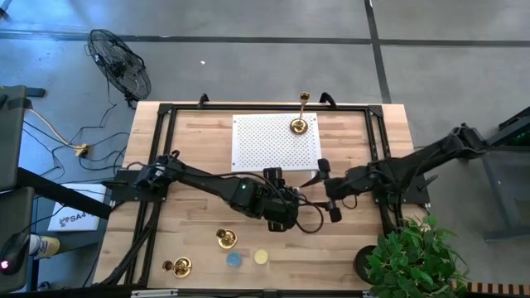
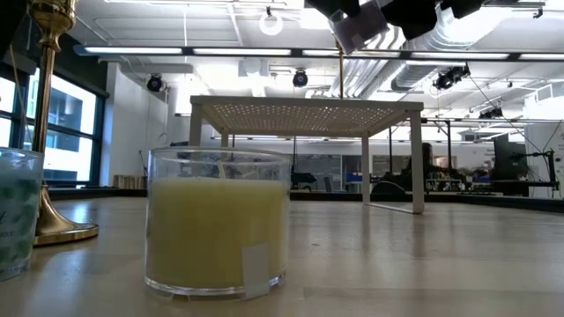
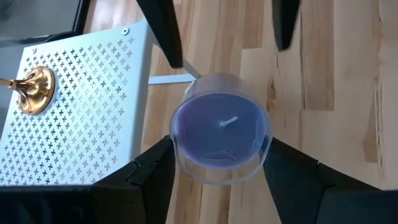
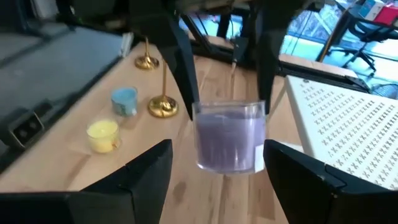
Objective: Pick & Place candle stick holders
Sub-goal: Put the violet scented candle on the shelf
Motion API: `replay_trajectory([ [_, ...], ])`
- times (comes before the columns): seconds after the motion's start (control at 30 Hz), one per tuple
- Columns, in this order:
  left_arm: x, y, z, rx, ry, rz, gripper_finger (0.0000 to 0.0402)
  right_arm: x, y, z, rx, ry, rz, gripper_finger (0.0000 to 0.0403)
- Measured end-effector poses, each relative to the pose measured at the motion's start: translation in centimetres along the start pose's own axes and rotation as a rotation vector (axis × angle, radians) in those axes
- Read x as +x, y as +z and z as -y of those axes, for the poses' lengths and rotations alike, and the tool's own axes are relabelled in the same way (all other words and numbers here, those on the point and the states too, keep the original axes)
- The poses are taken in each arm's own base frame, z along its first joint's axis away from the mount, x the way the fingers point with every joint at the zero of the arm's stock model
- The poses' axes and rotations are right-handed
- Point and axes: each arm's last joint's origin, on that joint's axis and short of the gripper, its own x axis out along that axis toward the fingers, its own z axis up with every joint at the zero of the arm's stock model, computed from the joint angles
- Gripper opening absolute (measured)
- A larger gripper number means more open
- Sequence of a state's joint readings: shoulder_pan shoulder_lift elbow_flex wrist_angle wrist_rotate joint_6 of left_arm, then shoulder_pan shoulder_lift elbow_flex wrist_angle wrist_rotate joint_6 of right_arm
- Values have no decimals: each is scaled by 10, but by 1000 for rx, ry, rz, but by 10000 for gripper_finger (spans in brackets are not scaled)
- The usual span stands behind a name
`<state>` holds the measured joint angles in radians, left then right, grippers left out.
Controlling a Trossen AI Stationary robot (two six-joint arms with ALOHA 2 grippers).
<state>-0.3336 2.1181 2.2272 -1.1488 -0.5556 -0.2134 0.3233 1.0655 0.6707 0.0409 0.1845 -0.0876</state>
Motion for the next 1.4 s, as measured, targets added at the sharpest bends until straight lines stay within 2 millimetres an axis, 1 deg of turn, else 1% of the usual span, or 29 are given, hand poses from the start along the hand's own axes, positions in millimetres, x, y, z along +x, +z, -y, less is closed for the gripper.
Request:
replay_trajectory([
  [0.2,0,-1,0,5,1,-8,206,14,4,-6,-44,-25,-72,247],
  [0.33,0,0,0,2,-3,-4,206,21,8,-6,-49,-55,-82,246],
  [0.53,0,-1,0,3,-10,-7,206,30,12,-8,-53,-49,-91,246],
  [0.77,0,-1,1,3,-24,-10,206,39,11,-10,-57,-44,-109,246],
  [1.03,1,-1,1,2,-25,-10,206,41,10,-10,-60,-39,-110,244],
  [1.13,1,-1,1,2,-25,-9,206,41,10,-10,-67,-41,-111,232],
  [1.27,1,-1,1,5,-23,-9,206,41,10,-10,-80,-49,-112,203],
  [1.4,1,-1,1,3,-21,-9,208,41,10,-10,-81,-44,-112,201],
])
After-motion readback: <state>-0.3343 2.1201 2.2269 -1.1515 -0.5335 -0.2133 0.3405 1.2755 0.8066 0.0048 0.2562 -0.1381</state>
